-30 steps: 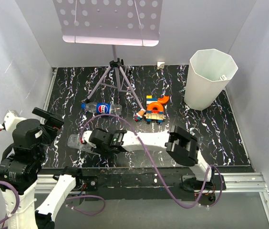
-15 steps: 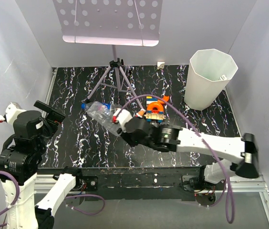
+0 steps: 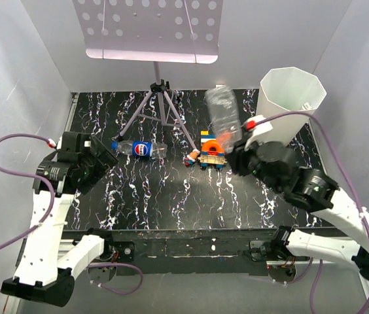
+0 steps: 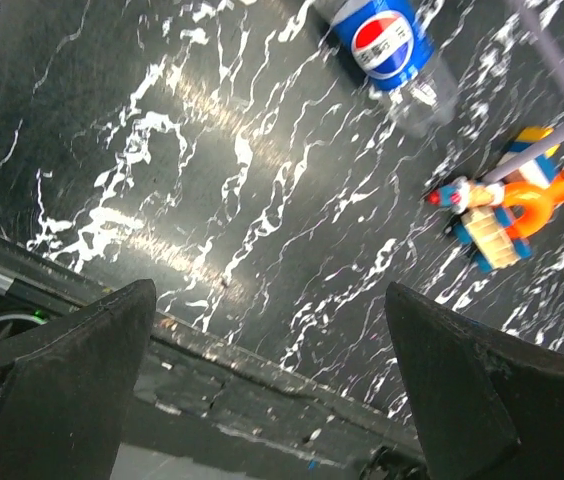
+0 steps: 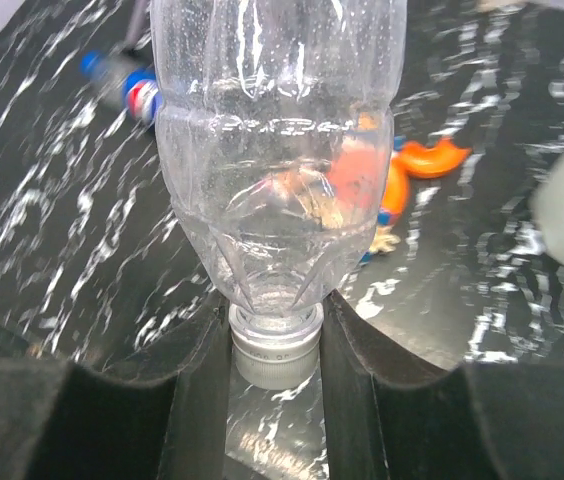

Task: Put the plastic bottles in the bin

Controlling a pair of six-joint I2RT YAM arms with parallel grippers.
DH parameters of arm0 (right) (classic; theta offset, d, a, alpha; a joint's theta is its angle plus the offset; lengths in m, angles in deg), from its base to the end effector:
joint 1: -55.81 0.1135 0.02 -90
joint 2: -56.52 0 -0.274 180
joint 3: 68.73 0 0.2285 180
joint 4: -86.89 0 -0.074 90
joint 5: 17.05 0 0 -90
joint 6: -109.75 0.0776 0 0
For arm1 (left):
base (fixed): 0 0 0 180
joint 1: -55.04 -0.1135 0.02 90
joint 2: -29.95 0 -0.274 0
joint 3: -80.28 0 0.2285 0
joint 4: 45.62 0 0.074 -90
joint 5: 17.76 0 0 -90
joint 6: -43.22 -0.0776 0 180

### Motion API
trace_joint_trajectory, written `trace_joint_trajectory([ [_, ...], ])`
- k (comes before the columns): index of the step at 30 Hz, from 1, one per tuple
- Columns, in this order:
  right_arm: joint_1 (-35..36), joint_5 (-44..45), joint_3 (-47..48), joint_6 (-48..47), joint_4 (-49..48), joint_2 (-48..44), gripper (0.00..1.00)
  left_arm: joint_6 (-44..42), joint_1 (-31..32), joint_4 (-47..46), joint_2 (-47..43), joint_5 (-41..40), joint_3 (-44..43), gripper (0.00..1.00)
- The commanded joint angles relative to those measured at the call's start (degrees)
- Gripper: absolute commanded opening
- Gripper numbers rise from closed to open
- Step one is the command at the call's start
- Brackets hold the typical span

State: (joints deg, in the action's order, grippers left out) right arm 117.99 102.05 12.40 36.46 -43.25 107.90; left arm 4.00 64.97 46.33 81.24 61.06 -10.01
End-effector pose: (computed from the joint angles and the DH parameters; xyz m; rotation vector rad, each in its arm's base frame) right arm 0.1176 0.1420 0.3922 -0.4101 1.8567 0.4556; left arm 0.1175 -0.0053 0.3513 -0.9420 2.2965 -0.2106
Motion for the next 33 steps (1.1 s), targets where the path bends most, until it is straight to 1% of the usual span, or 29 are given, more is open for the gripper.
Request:
trace_joint_trajectory([
  [1,-11.16,-2.9,6.94,-0.27,0.96,-1.98,0.01,-2.62,0.0,1.94,-0.92,3.97,1.59,0.99],
  [5,-20.58,-4.31,13.88,-3.61,1.4,0.56,0.01,-3.58,0.09,0.79,-1.98,4.06,1.77,0.99],
  [7,-26.02,-6.85,17.22,-5.01,1.14,2.49,0.01,-4.2,0.09,0.79,-2.07,4.06,1.5,0.99],
  [11,-39.9,-16.42,23.64,-5.29,1.75,8.2,0.01,-5.52,0.09,0.97,-2.33,3.8,1.5,1.0],
  [14,-47.56,-22.75,26.54,-4.5,1.67,13.12,0.01,-6.05,0.09,1.05,-2.86,3.53,1.85,0.99],
  [17,-51.96,-26.54,28.48,-3.88,0.71,17.69,0.01,-6.49,0.09,1.32,-3.39,3.53,1.85,0.99],
  [23,-56.81,-28.66,29.8,-2.74,-1.32,25.17,0.01,-7.8,0.09,2.11,-4.27,3.01,1.85,0.99],
  [33,-61.38,-28.31,31.65,-2.03,-2.99,30.01,0.02,-9.21,0.0,1.85,-5.06,3.36,2.38,0.99],
])
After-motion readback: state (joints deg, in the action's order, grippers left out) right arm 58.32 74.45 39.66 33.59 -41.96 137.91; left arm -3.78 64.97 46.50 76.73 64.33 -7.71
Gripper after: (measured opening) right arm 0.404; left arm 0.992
